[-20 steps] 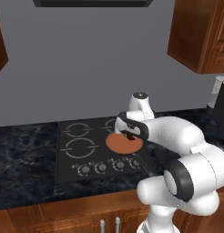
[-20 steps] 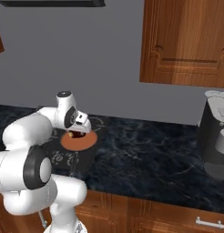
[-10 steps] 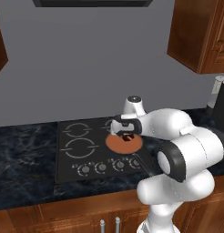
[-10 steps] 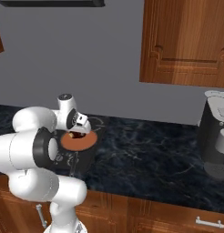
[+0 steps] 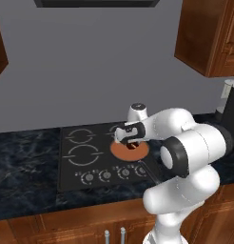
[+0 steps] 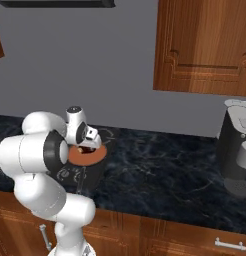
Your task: Retrieve the steak from the fridge and place it on the saucepan with marinade on the stove.
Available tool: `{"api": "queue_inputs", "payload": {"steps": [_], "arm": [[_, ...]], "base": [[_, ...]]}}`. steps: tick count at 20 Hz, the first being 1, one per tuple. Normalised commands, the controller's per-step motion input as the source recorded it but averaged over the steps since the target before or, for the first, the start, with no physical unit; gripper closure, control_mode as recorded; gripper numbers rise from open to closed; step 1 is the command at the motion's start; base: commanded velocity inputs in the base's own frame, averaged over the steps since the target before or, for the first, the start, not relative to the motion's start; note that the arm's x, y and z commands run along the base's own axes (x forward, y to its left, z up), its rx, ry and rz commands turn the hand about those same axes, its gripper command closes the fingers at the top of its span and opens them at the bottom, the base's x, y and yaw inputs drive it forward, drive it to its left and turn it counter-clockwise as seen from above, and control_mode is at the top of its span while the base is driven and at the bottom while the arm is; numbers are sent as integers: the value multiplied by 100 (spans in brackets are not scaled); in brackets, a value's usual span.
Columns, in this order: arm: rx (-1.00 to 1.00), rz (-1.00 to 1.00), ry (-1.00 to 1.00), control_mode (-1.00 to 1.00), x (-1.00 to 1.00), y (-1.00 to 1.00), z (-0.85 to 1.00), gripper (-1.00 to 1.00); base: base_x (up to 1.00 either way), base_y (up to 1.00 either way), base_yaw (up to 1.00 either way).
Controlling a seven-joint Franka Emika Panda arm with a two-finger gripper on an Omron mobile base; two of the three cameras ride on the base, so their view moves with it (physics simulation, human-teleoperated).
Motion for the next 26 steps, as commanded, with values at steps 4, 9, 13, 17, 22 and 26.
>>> {"api": "queue_inputs", "payload": {"steps": [4,9,13,17,22,26], "arm": [[0,0,0,-100,18,0,-21,100],[0,0,0,-100,17,0,-18,100],[0,0,0,-100,12,0,-11,-100],[0,0,0,-100,0,0,0,-100],[0,0,0,-100,0,0,0,-100],[0,0,0,-100,0,0,0,-100]], "base": [[0,0,0],[0,0,0],[0,0,0],[0,0,0],[0,0,0],[0,0,0]]}}
